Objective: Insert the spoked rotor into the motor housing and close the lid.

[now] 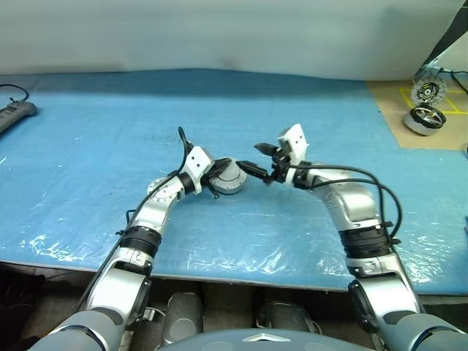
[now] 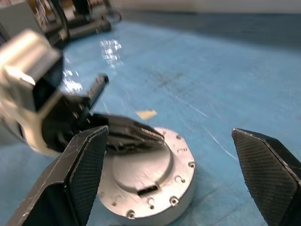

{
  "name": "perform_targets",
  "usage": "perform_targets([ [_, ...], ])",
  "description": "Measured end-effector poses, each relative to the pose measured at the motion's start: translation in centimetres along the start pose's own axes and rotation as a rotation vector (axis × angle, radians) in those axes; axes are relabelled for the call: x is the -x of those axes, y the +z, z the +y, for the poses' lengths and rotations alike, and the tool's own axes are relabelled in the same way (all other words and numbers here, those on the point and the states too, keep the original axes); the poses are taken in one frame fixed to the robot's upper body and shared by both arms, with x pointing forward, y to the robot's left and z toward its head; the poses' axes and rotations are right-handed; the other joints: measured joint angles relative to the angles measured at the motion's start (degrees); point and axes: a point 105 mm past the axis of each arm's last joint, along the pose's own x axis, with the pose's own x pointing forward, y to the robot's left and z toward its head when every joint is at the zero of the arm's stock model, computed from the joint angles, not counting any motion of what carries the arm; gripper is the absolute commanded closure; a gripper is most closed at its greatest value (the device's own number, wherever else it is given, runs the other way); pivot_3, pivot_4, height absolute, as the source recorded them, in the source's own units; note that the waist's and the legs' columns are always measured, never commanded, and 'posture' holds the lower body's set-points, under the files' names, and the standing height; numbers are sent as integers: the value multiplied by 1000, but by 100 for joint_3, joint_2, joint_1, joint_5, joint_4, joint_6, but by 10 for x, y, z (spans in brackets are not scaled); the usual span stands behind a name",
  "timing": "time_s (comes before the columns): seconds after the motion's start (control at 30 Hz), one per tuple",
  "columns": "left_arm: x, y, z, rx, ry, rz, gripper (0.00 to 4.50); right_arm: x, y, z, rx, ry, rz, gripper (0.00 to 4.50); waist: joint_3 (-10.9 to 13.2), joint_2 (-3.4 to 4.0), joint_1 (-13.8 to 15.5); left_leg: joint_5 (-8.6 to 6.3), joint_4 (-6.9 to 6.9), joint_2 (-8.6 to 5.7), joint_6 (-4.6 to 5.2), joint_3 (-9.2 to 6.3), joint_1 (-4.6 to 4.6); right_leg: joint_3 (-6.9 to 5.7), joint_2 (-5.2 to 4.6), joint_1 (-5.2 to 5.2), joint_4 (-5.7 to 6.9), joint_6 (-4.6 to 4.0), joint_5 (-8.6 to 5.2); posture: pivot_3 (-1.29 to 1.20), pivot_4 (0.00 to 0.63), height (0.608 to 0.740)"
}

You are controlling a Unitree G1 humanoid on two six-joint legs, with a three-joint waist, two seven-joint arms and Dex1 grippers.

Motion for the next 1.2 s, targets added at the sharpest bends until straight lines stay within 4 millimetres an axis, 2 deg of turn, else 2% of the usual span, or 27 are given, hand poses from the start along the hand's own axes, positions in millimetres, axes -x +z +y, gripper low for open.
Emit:
perform_targets([
  [0.07, 1, 0, 1, 0, 3, 2, 4500, 7, -7, -4, -123, -14, 9, 36, 0, 0, 3, -5, 0, 0, -8, 0, 3, 0, 0, 2, -1, -1, -1, 0, 150, 740],
  [0.1, 2, -1, 1, 0, 6, 3, 4500, 10, -18, -7, -254, -29, 25, 36, 0, 0, -3, -4, 1, 0, -9, 0, 5, 0, 0, 3, -1, -1, -1, 0, 150, 740],
  [0.17, 2, -1, 1, 0, 9, 3, 4500, 13, -37, -11, -389, -57, 64, 36, 0, 0, -4, -2, 2, 0, -14, 0, 7, 0, 0, 4, 0, -2, -1, 0, 150, 740],
  [0.27, 3, -1, 1, -1, 13, 0, 4500, 18, -75, -14, -625, -111, 120, 36, 1, 2, 0, 5, 2, 0, -28, 1, 5, 0, 0, 2, -1, -2, -1, 0, 150, 740],
  [0.37, 4, -1, 2, 14, 20, -6, 4500, 16, -76, -11, -682, -113, 99, 36, 1, 5, -13, 5, 2, 3, -30, 2, 10, -1, 0, 4, 1, -2, -1, 0, 150, 740],
  [0.53, 9, -3, 4, 146, 26, -42, 4500, 7, -80, -2, -694, -107, 115, 36, 1, 5, -17, 6, 2, 3, -33, 3, 14, -1, 0, 5, 2, -3, -1, 0, 150, 740],
  [0.8, 25, -10, 20, 119, 72, -13, 4500, -16, -83, 8, -733, -80, 145, 36, 0, 3, -135, 6, -2, 1, -35, 2, 37, 2, -1, 27, -1, -2, -2, 0, 150, 740],
  [1.13, 24, -12, 20, 109, 96, -17, 4500, -45, -76, 13, -794, -39, 156, 36, 1, 3, -137, 6, -6, 2, -39, 3, 41, 3, -1, 30, -1, -3, -2, 0, 150, 740],
  [1.2, 24, -13, 20, 108, 99, -17, 4500, -46, -77, 13, -797, -35, 150, 404, 1, 3, -140, 6, -6, 2, -40, 3, 41, 3, -1, 30, 0, -3, -2, 0, 150, 740],
])
